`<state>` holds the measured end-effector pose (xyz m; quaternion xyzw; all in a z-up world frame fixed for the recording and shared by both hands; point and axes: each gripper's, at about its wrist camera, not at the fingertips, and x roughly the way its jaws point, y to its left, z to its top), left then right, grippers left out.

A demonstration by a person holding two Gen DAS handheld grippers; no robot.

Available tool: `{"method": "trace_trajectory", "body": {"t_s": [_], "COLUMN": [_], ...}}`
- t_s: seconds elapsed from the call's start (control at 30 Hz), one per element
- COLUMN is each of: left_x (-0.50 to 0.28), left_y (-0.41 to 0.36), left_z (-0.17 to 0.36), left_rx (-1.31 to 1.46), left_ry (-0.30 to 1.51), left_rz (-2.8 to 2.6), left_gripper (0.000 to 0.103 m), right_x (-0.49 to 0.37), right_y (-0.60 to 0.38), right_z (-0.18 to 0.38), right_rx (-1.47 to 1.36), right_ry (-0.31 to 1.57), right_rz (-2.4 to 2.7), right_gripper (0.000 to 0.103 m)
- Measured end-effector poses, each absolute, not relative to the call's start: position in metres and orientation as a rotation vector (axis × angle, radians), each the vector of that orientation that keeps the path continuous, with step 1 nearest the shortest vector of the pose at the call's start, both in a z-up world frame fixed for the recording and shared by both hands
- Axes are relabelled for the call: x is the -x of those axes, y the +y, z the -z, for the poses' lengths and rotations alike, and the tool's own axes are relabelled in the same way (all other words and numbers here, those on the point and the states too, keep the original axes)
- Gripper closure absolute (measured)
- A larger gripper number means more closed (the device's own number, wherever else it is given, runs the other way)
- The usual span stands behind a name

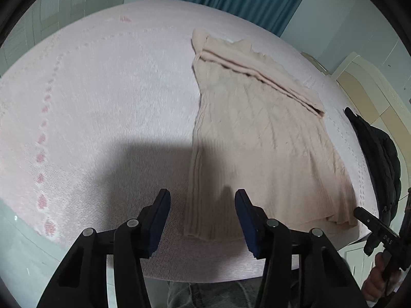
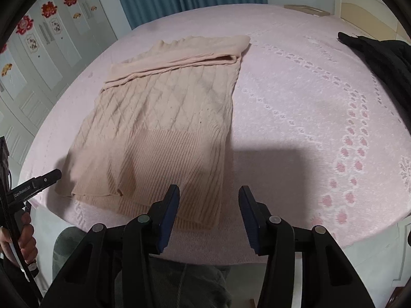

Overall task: Fold small clothes
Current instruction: 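Grasp the sweater hem with the right tool while the left tool grasps it too, then lift the held hem with both tools and fold it toward the collar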

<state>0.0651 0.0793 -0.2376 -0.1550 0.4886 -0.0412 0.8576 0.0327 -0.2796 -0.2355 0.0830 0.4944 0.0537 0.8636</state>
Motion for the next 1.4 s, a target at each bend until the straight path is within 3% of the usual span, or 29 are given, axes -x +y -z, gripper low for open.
{"method": "trace_trajectory", "body": {"t_s": [0.17, 0.3, 0.37, 0.43, 0.47, 0.5, 0.7, 0.83, 0.97, 1.07, 1.23, 1.4], "left_x": [-0.066, -0.069, -0.069, -0.069, -0.069, -0.069, -0.059, -0.063, -0.063, -0.063, -0.072, -0.088], "left_y": [0.078, 0.078, 0.078, 0.078, 0.078, 0.078, 0.087, 0.091, 0.092, 0.088, 0.080, 0.079], "left_z": [0.241, 0.244, 0.245, 0.246, 0.245, 0.244, 0.222, 0.236, 0.245, 0.246, 0.247, 0.248], "left_rx": [0.309, 0.332, 0.335, 0.357, 0.363, 0.361, 0.355, 0.376, 0.407, 0.394, 0.379, 0.408], "left_ry": [1.008, 1.016, 1.018, 1.029, 1.032, 1.032, 0.965, 1.032, 1.062, 1.070, 1.059, 1.068], "left_rz": [0.108, 0.112, 0.105, 0.119, 0.124, 0.124, 0.092, 0.093, 0.101, 0.131, 0.136, 0.128], "left_gripper": [0.056, 0.076, 0.086, 0.094, 0.094, 0.095, 0.097, 0.096, 0.095, 0.087, 0.079, 0.080], "right_x": [-0.040, -0.042, -0.041, -0.040, -0.040, -0.040, -0.027, -0.031, -0.029, -0.033, -0.042, -0.049], "right_y": [-0.275, -0.276, -0.275, -0.275, -0.275, -0.277, -0.296, -0.302, -0.293, -0.290, -0.290, -0.291], "right_z": [0.251, 0.256, 0.257, 0.259, 0.260, 0.260, 0.236, 0.253, 0.255, 0.259, 0.262, 0.264], "right_rx": [-0.176, -0.198, -0.204, -0.206, -0.206, -0.213, -0.306, -0.285, -0.254, -0.253, -0.283, -0.292], "right_ry": [1.043, 1.043, 1.045, 1.053, 1.063, 1.066, 0.987, 1.061, 1.061, 1.070, 1.071, 1.089], "right_rz": [-0.128, -0.127, -0.132, -0.148, -0.150, -0.156, -0.200, -0.146, -0.158, -0.179, -0.170, -0.173], "right_gripper": [0.063, 0.063, 0.068, 0.088, 0.096, 0.097, 0.099, 0.098, 0.094, 0.085, 0.082, 0.084]}}
